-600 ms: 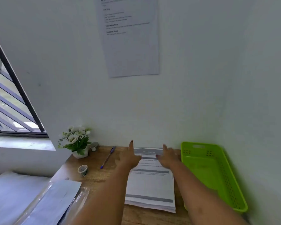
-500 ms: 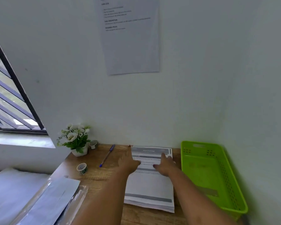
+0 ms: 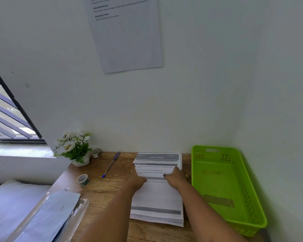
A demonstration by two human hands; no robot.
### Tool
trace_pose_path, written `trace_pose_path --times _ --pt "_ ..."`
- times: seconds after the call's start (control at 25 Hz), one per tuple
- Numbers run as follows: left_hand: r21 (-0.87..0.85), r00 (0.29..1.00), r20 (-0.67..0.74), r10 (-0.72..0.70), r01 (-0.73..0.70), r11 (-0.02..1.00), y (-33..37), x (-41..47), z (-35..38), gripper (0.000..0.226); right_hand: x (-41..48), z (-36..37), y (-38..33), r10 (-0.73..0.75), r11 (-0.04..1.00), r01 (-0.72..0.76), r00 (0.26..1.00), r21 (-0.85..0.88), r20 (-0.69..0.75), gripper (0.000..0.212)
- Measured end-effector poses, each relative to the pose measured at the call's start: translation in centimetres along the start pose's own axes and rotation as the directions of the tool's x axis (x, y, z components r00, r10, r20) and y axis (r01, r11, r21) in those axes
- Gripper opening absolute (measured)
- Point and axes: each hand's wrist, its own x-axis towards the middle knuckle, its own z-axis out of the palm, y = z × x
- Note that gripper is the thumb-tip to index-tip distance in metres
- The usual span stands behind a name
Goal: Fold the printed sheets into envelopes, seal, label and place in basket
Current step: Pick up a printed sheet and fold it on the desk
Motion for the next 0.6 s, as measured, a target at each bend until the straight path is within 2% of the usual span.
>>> trace_pose_path --times 0.2,0.32,0.48,0.6 --pt "-0.135 1.000 -0.027 0.007 -0.010 0.991 -0.2 0.9 0.0 0.055 -0.2 -0.5 -0.7 0.054 0.993 -0.047 0.996 0.104 -0.066 0.055" --pt "-0.272 0.997 -0.055 -0.060 0.043 0.961 -0.3 1.0 0.0 0.061 -0.2 -0.7 -1.4 0.051 0.972 -0.026 0.994 0.233 -0.101 0.053" --pt "-0.406 0.988 -0.117 -0.099 0.043 0.913 0.9 0.9 -1.5 0.065 -0.4 -1.7 -3.2 -0.010 0.901 0.081 0.986 0.427 -0.168 0.044" --pt "-0.477 0.978 -0.195 -0.079 -0.024 0.879 2.1 0.3 -4.0 0.076 -0.9 -2.8 -3.7 -0.069 0.870 0.186 0.963 0.456 -0.261 0.043"
